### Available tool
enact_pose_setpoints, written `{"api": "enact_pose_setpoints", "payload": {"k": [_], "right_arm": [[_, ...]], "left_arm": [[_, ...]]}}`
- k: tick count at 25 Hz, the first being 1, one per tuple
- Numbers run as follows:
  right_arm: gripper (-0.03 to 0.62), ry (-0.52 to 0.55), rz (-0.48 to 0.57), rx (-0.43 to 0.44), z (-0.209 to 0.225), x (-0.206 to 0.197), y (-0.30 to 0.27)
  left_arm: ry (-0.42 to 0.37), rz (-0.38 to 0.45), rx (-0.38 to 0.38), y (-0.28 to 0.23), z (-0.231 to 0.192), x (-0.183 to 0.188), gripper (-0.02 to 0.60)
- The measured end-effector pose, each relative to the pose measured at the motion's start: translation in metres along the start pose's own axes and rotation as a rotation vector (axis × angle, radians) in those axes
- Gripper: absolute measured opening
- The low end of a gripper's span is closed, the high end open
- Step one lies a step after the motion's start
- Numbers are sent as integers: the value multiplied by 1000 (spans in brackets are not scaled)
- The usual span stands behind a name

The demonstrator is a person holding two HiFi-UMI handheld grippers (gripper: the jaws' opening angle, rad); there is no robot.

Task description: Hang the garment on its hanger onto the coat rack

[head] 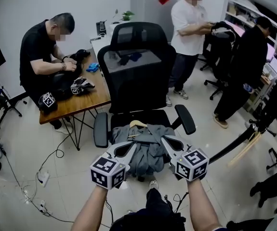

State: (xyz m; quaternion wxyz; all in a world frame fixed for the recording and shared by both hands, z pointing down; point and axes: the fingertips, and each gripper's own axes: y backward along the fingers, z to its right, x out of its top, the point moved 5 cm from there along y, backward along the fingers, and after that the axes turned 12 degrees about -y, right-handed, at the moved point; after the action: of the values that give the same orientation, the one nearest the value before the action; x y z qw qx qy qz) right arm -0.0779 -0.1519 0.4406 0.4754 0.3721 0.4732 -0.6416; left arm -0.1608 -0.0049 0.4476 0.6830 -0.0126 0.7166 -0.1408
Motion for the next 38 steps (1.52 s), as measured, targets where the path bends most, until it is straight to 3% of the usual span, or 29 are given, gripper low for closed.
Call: {"api": "enact_pose_setpoints", "payload": {"k": [14,22,30,32,34,38], "right_arm": [[20,22,-146,122,153,4,-124],[25,29,-234,122,194,-24,-183],[39,-16,-360,105,233,-81,-234],[166,-34,-420,121,246,-105,-251],[198,-27,-499,127,261,-135,-269],[198,-7,-680,151,295,-196,-304]], "left_arm": [[35,-95,179,-151,-86,-19,2],[66,-129,176,-201,-128,-47,2],[99,-214,151,-239,-162,-110,2],[115,-242,155,-245,-170,-129,3],[130,-268,151,-248,-175,-149,2],[168,-306,145,-251,-179,-186,3]]}}
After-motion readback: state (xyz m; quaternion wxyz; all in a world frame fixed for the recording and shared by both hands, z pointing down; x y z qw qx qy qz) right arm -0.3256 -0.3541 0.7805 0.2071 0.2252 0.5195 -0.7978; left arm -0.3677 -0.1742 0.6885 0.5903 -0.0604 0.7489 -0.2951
